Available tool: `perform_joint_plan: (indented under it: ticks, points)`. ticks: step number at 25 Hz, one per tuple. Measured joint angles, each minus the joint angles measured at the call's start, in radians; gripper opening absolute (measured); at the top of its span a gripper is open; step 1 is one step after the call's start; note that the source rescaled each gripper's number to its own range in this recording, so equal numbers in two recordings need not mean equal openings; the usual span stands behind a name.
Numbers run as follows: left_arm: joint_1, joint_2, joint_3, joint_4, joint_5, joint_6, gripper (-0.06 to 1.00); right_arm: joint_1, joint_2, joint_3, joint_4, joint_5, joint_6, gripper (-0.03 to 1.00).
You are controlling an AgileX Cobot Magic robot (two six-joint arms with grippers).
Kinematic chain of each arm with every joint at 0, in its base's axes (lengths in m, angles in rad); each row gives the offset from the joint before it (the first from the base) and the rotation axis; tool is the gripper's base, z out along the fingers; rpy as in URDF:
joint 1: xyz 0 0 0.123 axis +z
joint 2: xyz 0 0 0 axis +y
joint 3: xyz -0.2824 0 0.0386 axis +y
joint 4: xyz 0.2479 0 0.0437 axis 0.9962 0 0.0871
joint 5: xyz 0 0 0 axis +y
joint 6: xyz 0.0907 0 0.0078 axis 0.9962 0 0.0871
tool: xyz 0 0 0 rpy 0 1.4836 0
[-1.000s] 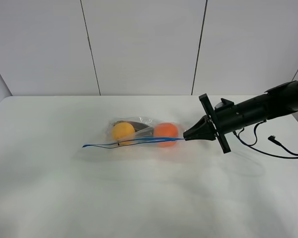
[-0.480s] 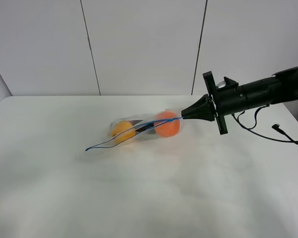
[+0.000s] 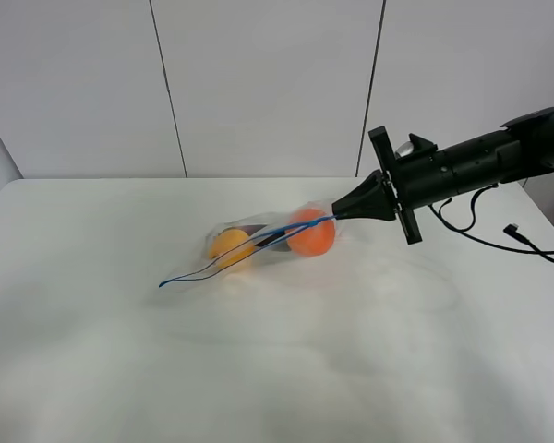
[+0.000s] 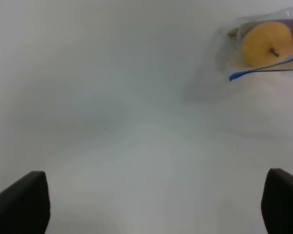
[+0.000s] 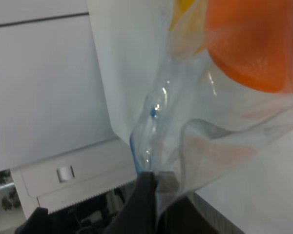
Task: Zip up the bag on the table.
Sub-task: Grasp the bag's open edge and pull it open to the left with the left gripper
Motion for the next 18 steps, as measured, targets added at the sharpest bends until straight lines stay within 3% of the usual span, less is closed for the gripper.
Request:
perform_joint_plan:
  ticks: [10, 14, 18]
  points:
    - [0.000, 0.000, 0.000, -0.003, 0.000, 0.000, 1.00, 0.030, 0.000, 0.000, 0.004, -0.022, 0.003, 0.00]
    - [0.000, 0.063, -0.038, -0.075, -0.015, 0.000, 1.00, 0.030, 0.000, 0.000, 0.004, -0.022, 0.004, 0.00]
    - [0.000, 0.238, -0.144, -0.114, -0.093, 0.000, 1.00, 0.030, 0.000, 0.000, 0.004, -0.023, 0.004, 0.00]
